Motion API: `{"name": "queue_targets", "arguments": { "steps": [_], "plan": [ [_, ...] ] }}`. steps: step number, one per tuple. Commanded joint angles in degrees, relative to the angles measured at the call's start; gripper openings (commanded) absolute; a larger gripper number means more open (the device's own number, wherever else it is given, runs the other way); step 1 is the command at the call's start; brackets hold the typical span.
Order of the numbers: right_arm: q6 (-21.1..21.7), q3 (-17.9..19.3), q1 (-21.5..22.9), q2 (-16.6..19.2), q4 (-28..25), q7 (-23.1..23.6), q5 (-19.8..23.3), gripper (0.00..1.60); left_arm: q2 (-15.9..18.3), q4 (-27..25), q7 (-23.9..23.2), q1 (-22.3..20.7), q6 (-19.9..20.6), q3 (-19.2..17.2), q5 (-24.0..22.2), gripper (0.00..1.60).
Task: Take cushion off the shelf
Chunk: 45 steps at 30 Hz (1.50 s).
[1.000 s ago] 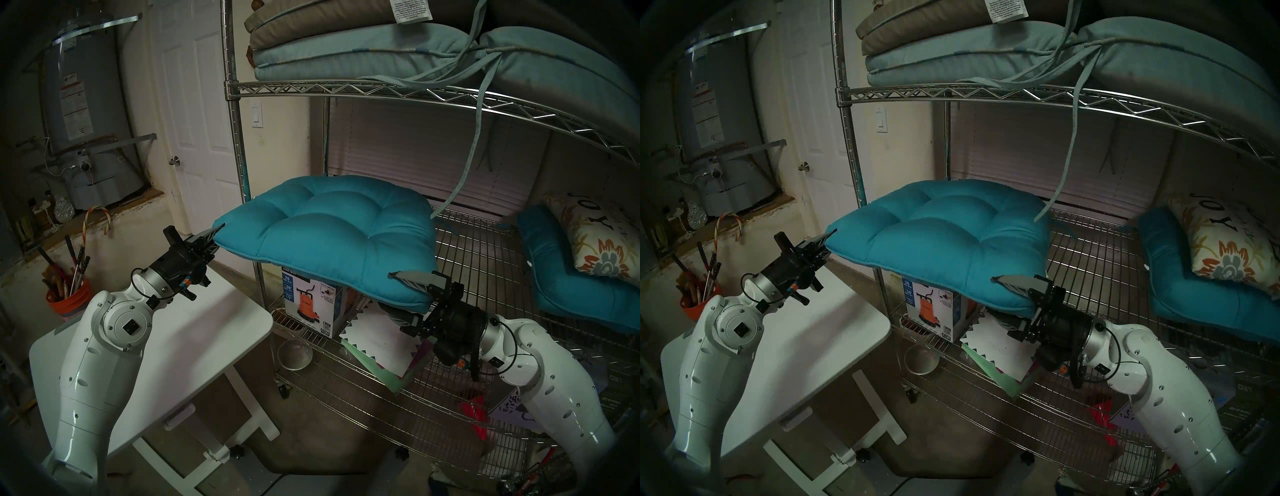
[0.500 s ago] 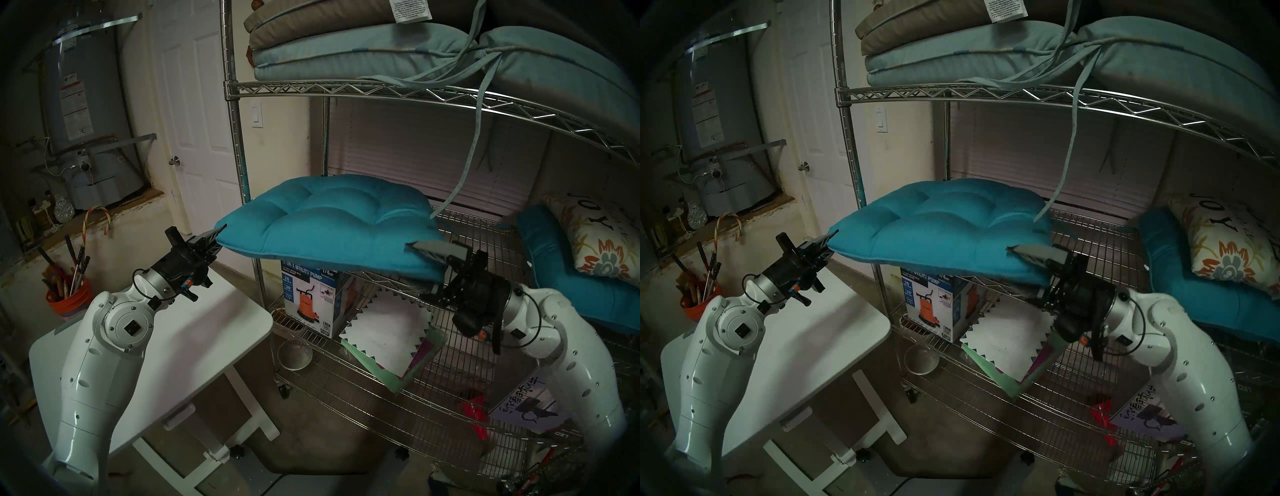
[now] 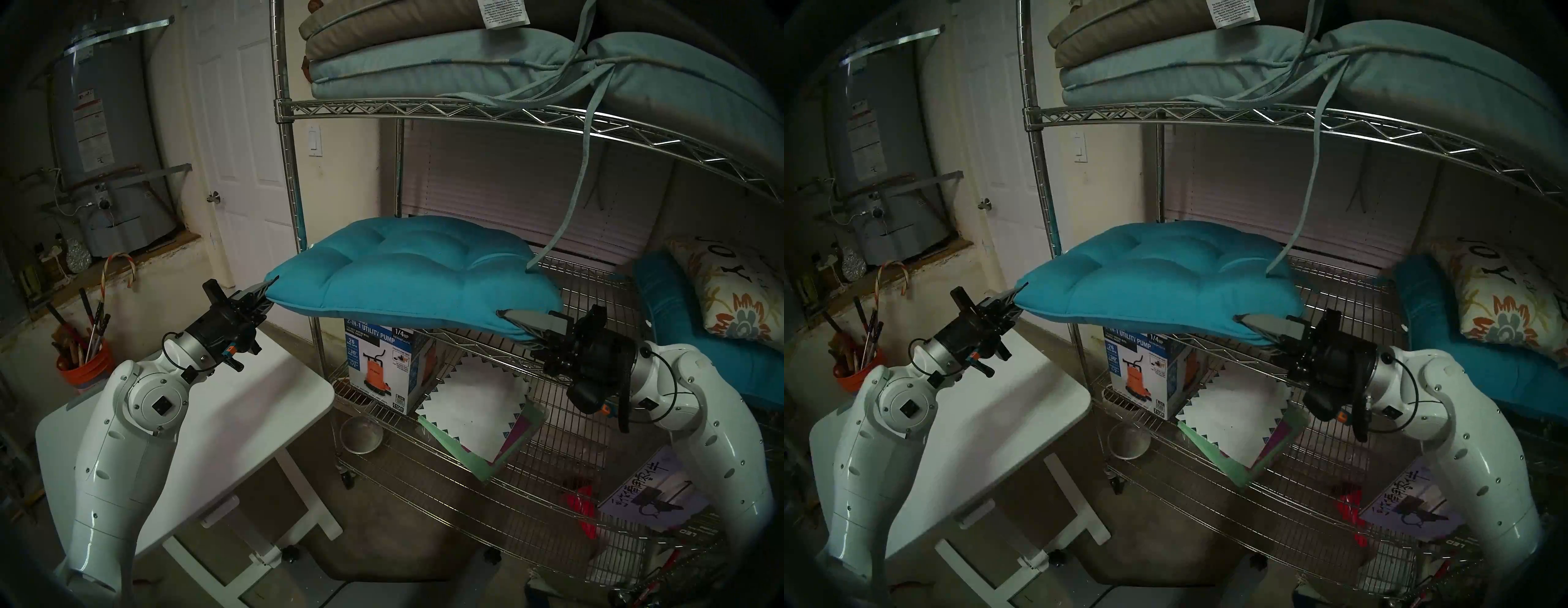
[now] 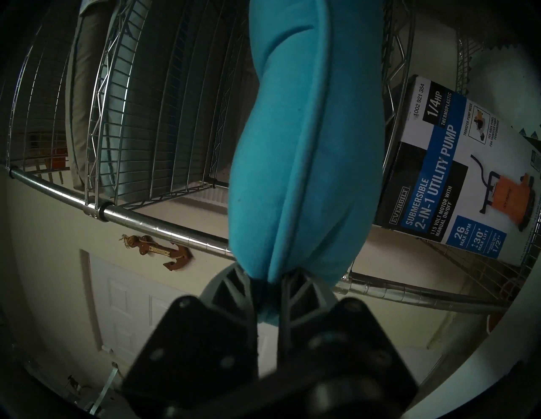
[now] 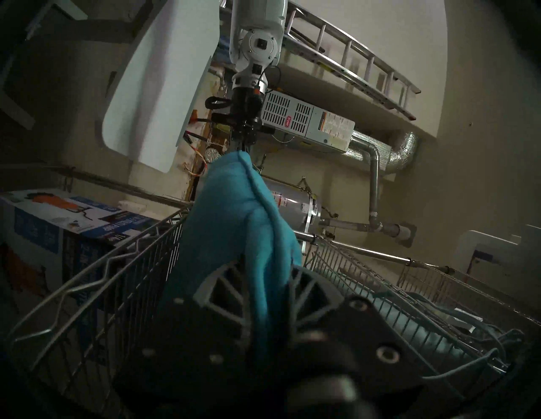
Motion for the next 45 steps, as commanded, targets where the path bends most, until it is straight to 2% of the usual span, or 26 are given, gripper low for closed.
{"name": "queue_targets", "arguments": {
  "steps": [1,9,13,14,17,18,23,26,28,37,39,45],
  "plan": [
    [0.6,1.8,-3.3,-1.2,-4.9,-1.2,1.0,0.0,-0.3,-2.1,1.3,0.7,0.2,-2.1,-0.7,0.0],
    [1.4,1.8,-7.5,-2.7,-9.4,-1.1,0.2,0.0,-1.4,-6.4,1.4,3.4,0.8,-4.1,-2.4,0.0],
    [2.1,1.4,-9.3,-3.6,-12.0,-1.0,-0.2,0.0,-2.6,-10.3,1.5,6.0,1.8,-5.9,-3.8,0.0],
    [2.3,1.4,-9.6,-3.7,-12.3,-1.0,-0.3,0.0,-2.7,-10.0,1.8,5.9,1.3,-6.1,-4.1,0.0],
    [2.7,1.4,-10.3,-4.1,-13.1,-1.0,-0.5,0.0,-3.7,-13.3,1.5,8.4,2.7,-7.6,-4.9,0.0],
    [2.8,1.4,-10.4,-4.2,-13.2,-1.0,-0.4,0.0,-3.7,-12.1,2.0,8.0,1.7,-7.6,-5.2,0.0],
    [2.5,1.9,-10.2,-4.1,-12.4,-1.5,-0.2,0.0,-5.8,-16.6,1.9,11.9,4.1,-9.5,-5.5,0.0],
    [1.5,2.9,-9.8,-3.9,-10.6,-2.7,0.5,0.0,-7.0,-16.9,3.3,12.8,3.4,-8.8,-4.3,0.0],
    [0.8,3.9,-9.8,-3.6,-9.0,-3.4,1.4,0.0,-8.4,-18.9,3.5,14.0,4.9,-8.1,-3.1,0.0],
    [-4.1,8.9,-10.8,-2.5,-6.2,-5.9,3.9,0.0,-12.5,-23.1,5.7,16.1,6.2,-2.4,-0.6,0.0],
    [-5.3,9.5,-11.6,-2.5,-6.7,-6.4,4.2,0.0,-13.1,-24.5,6.4,17.6,6.5,-2.1,0.1,0.0],
    [-5.4,10.2,-14.3,-3.2,-10.4,-7.4,4.5,0.0,-14.1,-27.7,8.3,22.4,6.7,-4.0,1.4,0.0]
  ]
}}
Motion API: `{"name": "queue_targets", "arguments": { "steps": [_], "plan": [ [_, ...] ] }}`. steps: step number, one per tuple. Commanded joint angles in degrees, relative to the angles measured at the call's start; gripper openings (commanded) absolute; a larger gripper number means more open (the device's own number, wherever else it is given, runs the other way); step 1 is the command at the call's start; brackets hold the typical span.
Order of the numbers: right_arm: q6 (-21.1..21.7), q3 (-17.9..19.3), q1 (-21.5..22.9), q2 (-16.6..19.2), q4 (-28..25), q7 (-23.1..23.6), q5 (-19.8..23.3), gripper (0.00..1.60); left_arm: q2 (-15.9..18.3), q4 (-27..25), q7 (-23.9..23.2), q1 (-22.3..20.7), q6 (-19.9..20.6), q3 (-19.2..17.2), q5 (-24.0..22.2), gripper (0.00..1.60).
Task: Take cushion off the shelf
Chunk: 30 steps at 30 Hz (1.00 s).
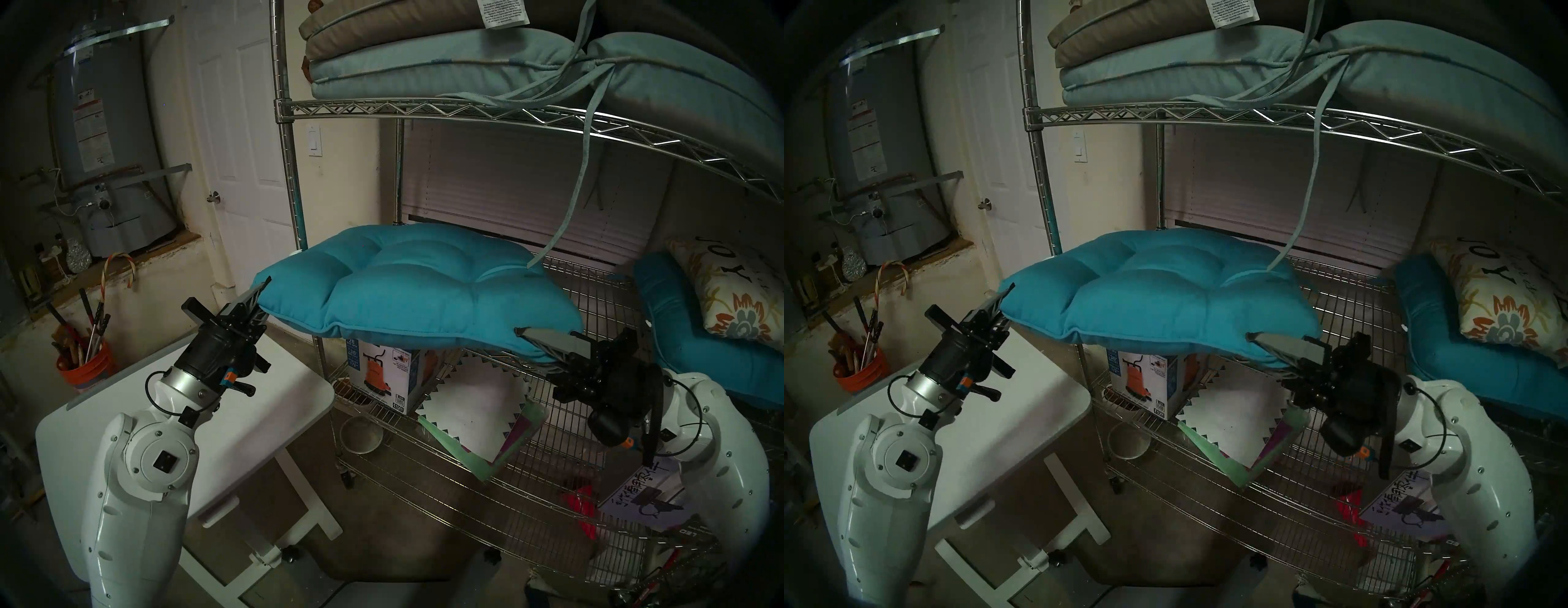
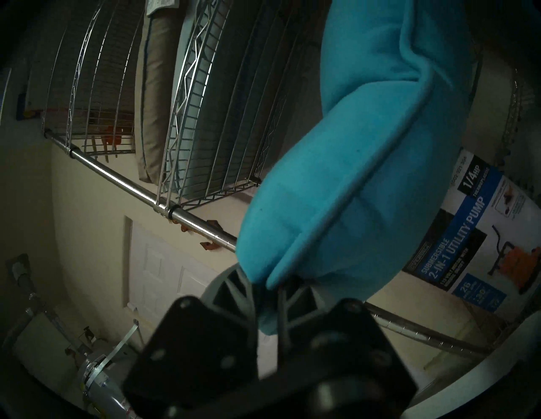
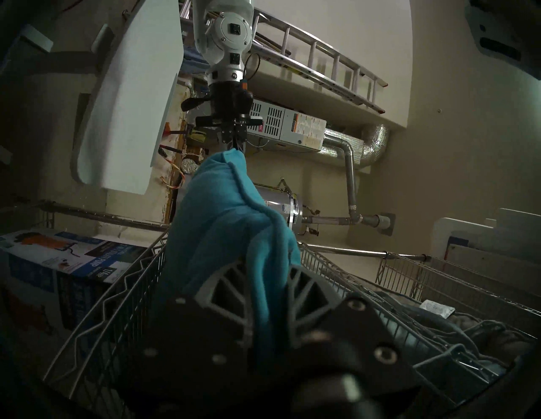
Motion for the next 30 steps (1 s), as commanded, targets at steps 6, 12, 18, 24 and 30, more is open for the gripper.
{"name": "queue_targets", "arguments": {
  "steps": [6,12,18,24,30],
  "plan": [
    [-1.1,0.6,-4.7,-1.0,-8.7,-3.3,1.7,0.0,-3.3,-8.9,4.4,9.0,-1.3,-3.8,1.3,0.0],
    [-1.1,0.5,-6.6,-1.5,-11.9,-3.7,1.5,0.0,-4.7,-11.8,5.5,12.9,-1.5,-6.7,1.4,0.0],
    [-1.1,0.5,-8.9,-2.1,-15.8,-4.1,1.3,0.0,-6.6,-15.4,7.2,17.0,-2.5,-10.1,0.9,0.0],
    [-1.1,0.1,-10.9,-2.4,-19.1,-4.2,0.9,0.0,-8.0,-17.3,9.0,19.1,-3.7,-13.1,0.0,0.0],
    [-1.1,-0.9,-12.6,-2.6,-21.7,-4.2,0.5,0.0,-9.3,-17.3,11.0,20.7,-5.3,-16.2,-1.1,0.0]
  ]
}}
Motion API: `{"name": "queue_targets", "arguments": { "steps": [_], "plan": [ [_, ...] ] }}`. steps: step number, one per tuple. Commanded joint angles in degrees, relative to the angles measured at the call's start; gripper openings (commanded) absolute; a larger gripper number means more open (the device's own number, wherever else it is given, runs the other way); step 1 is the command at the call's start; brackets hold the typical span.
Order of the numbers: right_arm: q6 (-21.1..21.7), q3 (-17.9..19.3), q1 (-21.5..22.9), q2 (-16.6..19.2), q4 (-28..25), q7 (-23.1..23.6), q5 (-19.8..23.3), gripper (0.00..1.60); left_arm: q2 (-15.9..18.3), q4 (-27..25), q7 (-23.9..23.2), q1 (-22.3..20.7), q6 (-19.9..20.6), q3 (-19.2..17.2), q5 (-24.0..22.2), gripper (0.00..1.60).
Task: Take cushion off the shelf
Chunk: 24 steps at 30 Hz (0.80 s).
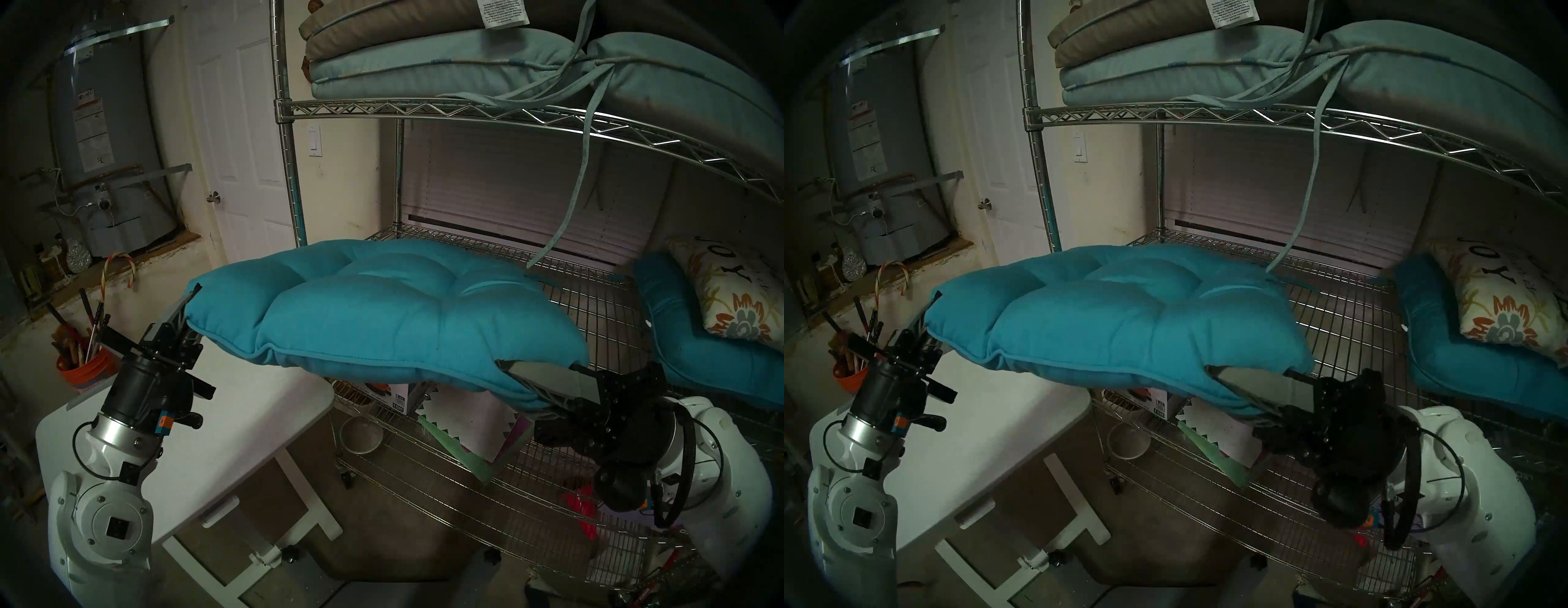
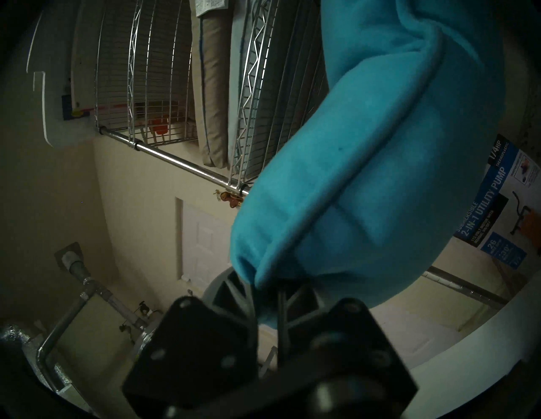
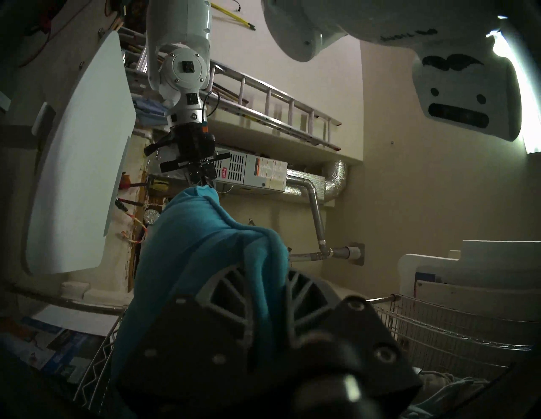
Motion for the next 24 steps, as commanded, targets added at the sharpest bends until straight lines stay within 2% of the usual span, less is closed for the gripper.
{"name": "queue_targets", "arguments": {
  "steps": [1,13,24],
  "plan": [
    [-0.1,-1.1,-2.1,-0.3,-5.5,-1.5,0.2,0.0,-1.8,-3.5,3.4,2.5,-3.0,-3.2,-1.6,0.0],
    [-0.1,-4.0,-4.4,-0.1,-5.6,-1.8,-0.9,0.0,-4.5,-3.5,6.3,5.5,-6.1,-9.4,-3.5,0.0],
    [-0.1,-8.4,-4.6,0.5,-5.6,-2.4,-2.2,0.0,-6.9,-3.5,8.8,7.5,-9.6,-17.0,-5.4,0.0]
  ]
}}
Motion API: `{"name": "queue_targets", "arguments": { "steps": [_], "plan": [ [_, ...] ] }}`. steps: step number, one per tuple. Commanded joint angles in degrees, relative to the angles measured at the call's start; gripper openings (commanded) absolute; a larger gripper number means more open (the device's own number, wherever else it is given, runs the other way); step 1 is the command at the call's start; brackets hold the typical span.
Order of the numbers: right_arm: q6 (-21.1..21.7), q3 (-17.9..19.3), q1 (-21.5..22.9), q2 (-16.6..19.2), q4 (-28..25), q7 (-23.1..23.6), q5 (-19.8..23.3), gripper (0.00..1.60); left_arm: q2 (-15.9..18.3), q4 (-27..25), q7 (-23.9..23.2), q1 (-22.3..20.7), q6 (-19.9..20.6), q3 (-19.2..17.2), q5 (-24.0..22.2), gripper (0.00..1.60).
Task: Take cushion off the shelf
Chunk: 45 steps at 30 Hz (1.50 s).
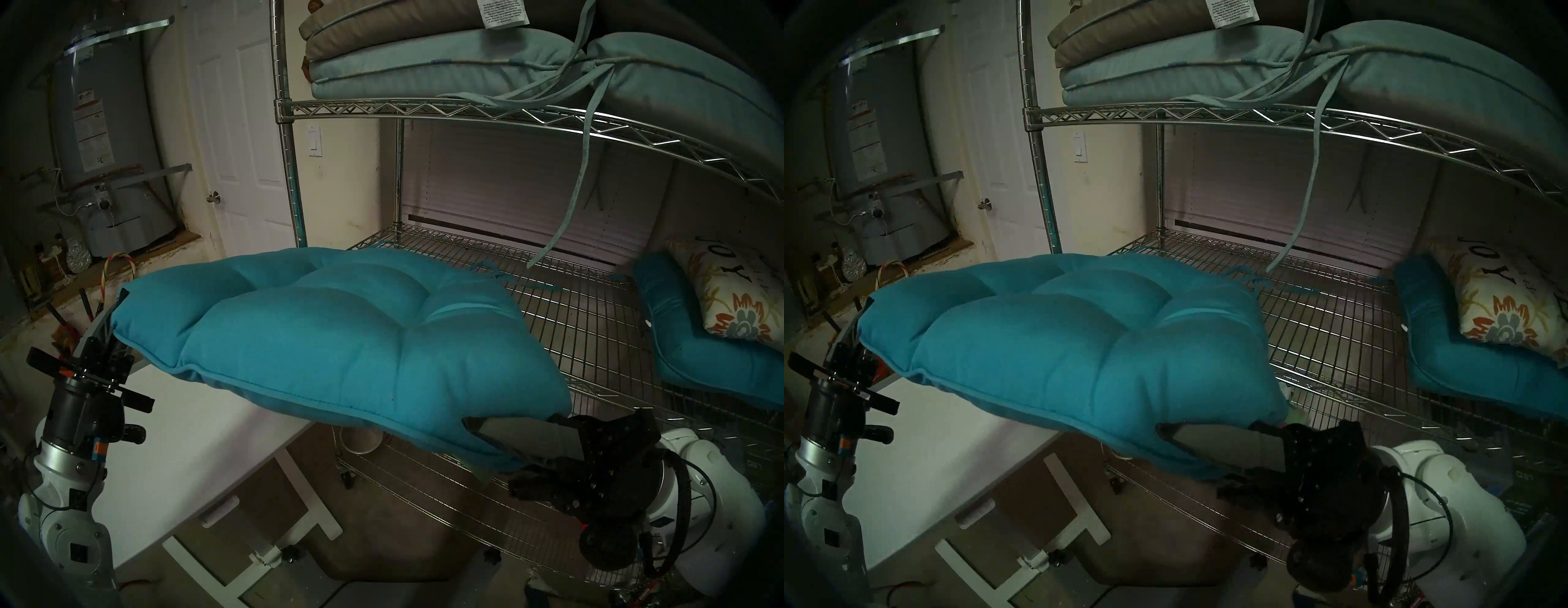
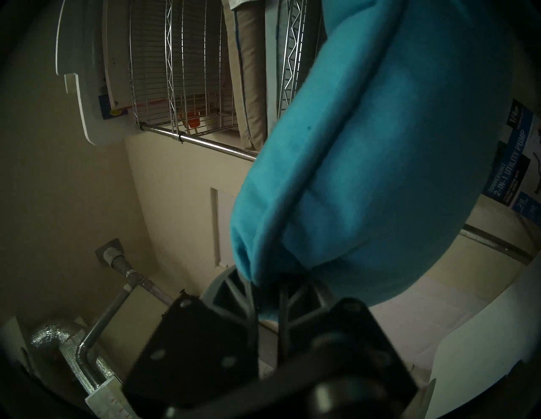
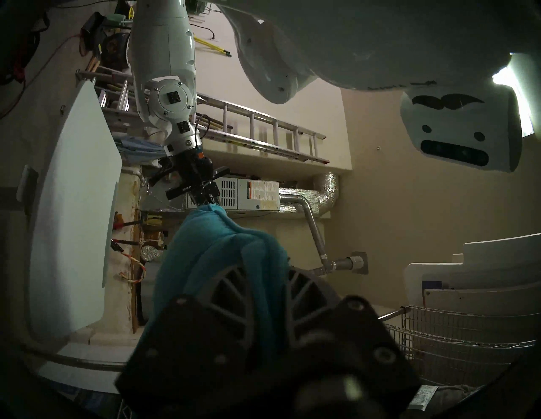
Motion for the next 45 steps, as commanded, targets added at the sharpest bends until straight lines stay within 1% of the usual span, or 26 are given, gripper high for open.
{"name": "queue_targets", "arguments": {
  "steps": [1,13,14,15,16,17,18,19,22,23,24,28,29,33,35,40,45],
  "plan": [
    [0.0,-2.5,0.0,0.5,-1.7,-1.7,-0.2,0.0,-1.9,-2.0,3.4,1.1,-2.0,-5.0,-2.2,0.0],
    [0.0,-8.5,0.6,1.5,-1.7,-2.0,-2.2,0.0,-4.8,-2.0,5.5,3.1,-6.1,-13.3,-4.5,0.0],
    [0.0,-8.8,0.7,1.5,-1.7,-2.0,-2.3,0.0,-5.0,-2.0,5.6,3.2,-6.4,-13.8,-4.7,0.0],
    [0.0,-8.3,1.2,1.4,-1.7,-2.0,-2.3,0.0,-5.3,-2.0,5.7,3.4,-6.7,-14.5,-4.9,0.0],
    [0.0,-9.3,1.1,1.5,-1.7,-2.0,-2.6,0.0,-5.6,-2.0,5.9,3.6,-7.1,-15.2,-5.2,0.0],
    [0.0,-9.0,1.4,1.5,-1.7,-2.1,-2.6,0.0,-5.8,-2.0,6.0,3.7,-7.3,-15.8,-5.3,0.0],
    [0.0,-9.7,1.4,1.5,-1.7,-2.1,-2.8,0.0,-6.1,-2.0,6.2,3.9,-7.7,-16.5,-5.6,0.0],
    [0.0,-9.4,1.8,1.5,-1.7,-2.1,-2.8,0.0,-6.3,-2.0,6.4,4.0,-8.0,-17.2,-5.8,0.0],
    [0.0,-10.2,2.3,1.6,-1.7,-2.1,-3.1,0.0,-7.1,-2.0,6.8,4.5,-9.0,-19.3,-6.5,0.0],
    [0.0,-10.6,2.5,1.6,-1.7,-2.1,-3.3,0.0,-7.4,-2.0,7.0,4.7,-9.4,-20.1,-6.8,0.0],
    [0.0,-12.8,3.2,1.9,-1.7,-2.1,-4.1,0.0,-9.0,-2.0,7.8,5.4,-10.5,-23.0,-8.0,0.0],
    [0.0,-12.8,3.2,1.9,-1.7,-2.1,-4.1,0.0,-9.0,-2.0,7.8,5.4,-10.5,-23.0,-8.0,0.0],
    [0.0,-13.2,3.8,1.9,-1.7,-2.0,-4.3,0.0,-9.6,-2.0,8.1,5.6,-10.3,-24.2,-8.4,0.0],
    [0.0,-13.2,3.8,1.9,-1.7,-2.0,-4.3,0.0,-9.6,-2.0,8.1,5.6,-10.3,-24.2,-8.4,0.0],
    [0.0,-12.6,4.4,1.8,-1.7,-1.9,-4.3,0.0,-9.8,-2.0,8.2,5.7,-10.2,-24.8,-8.6,0.0],
    [0.0,-13.4,6.4,1.7,-1.7,-1.4,-5.0,0.0,-11.7,-2.0,8.8,6.5,-10.1,-29.1,-10.3,0.0],
    [0.0,-14.5,8.4,1.5,-1.7,-0.7,-5.6,0.0,-13.0,-2.0,9.0,7.1,-10.3,-32.7,-11.8,0.0]
  ]
}}
